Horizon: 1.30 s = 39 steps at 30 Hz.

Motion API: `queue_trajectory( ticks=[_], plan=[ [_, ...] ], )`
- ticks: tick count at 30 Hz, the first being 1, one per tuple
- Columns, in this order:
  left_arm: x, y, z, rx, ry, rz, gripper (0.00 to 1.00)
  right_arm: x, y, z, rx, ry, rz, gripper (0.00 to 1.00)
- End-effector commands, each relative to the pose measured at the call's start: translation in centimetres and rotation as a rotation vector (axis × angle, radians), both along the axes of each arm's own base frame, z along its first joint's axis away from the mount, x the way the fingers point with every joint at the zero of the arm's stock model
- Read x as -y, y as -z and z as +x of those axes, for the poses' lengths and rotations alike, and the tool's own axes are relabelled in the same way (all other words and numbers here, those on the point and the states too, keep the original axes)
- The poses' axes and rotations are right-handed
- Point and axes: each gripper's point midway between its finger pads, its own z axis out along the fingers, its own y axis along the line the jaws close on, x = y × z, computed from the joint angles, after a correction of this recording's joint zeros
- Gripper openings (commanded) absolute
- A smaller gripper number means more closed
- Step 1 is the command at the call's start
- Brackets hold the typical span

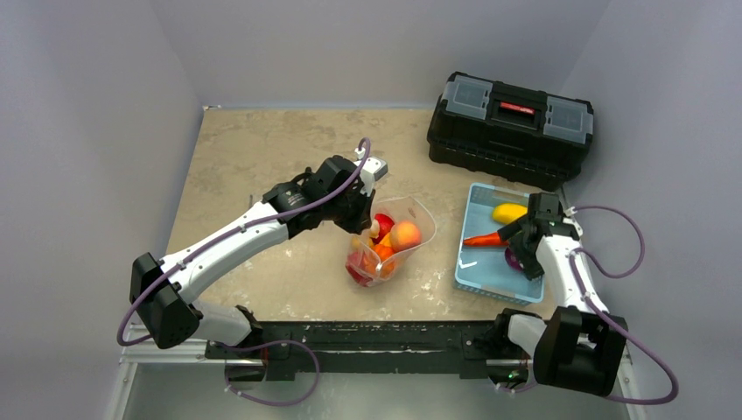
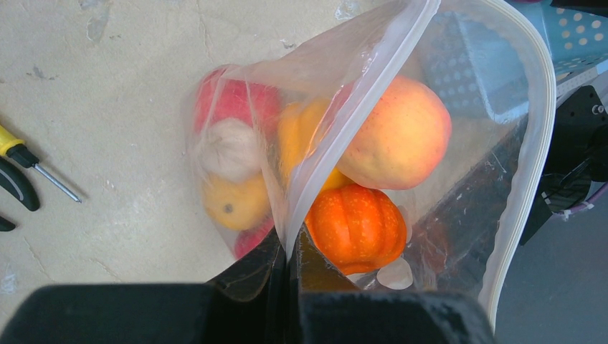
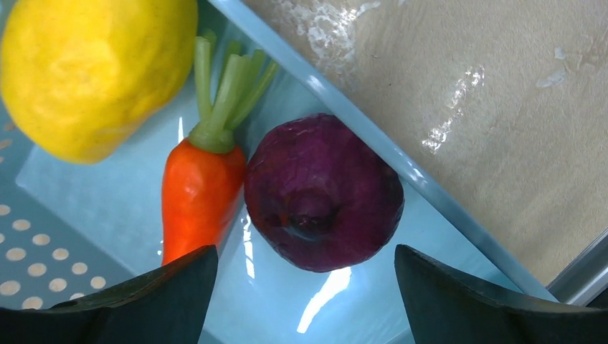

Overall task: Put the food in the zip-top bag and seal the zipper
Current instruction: Pick up the fake vegetable from the bin.

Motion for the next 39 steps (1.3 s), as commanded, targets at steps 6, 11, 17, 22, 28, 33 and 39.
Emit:
queue_trajectory(
  ticks=[6, 11, 17, 22, 28, 33, 39],
  plan=[
    [0.5, -2.0, 0.1, 0.034, -0.004, -0.056, 0.0, 2.4, 1.4, 0.7, 0.011, 0.13, -0.063, 0.81],
    [0.6, -1.8, 0.1, 0.026, -0.001, -0.056, 0.0, 2.9, 2.2, 0.6, -0.006, 0.134, -0.081, 0.8],
    [0.8, -1.6, 0.1, 0.018, 0.002, -0.054, 0.0, 2.6, 3.1, 0.8, -0.002, 0.105, -0.067, 0.72],
    [0.8, -1.5, 0.1, 0.015, 0.002, -0.051, 0.0, 1.9, 1.9, 1.6, 0.043, 0.049, -0.043, 0.48],
    [0.8, -1.3, 0.1, 0.012, 0.001, -0.049, 0.0, 1.8, -0.7, 1.9, 0.118, 0.0, -0.064, 0.22],
    [0.9, -1.3, 0.0, 0.007, 0.006, -0.053, 0.0, 1.0, -3.3, 2.9, 0.219, -0.092, -0.064, 0.1],
    [0.8, -1.4, 0.1, 0.013, -0.001, -0.051, 0.0, -2.6, -8.1, 6.2, 0.441, -0.373, -0.003, 0.0]
  ],
)
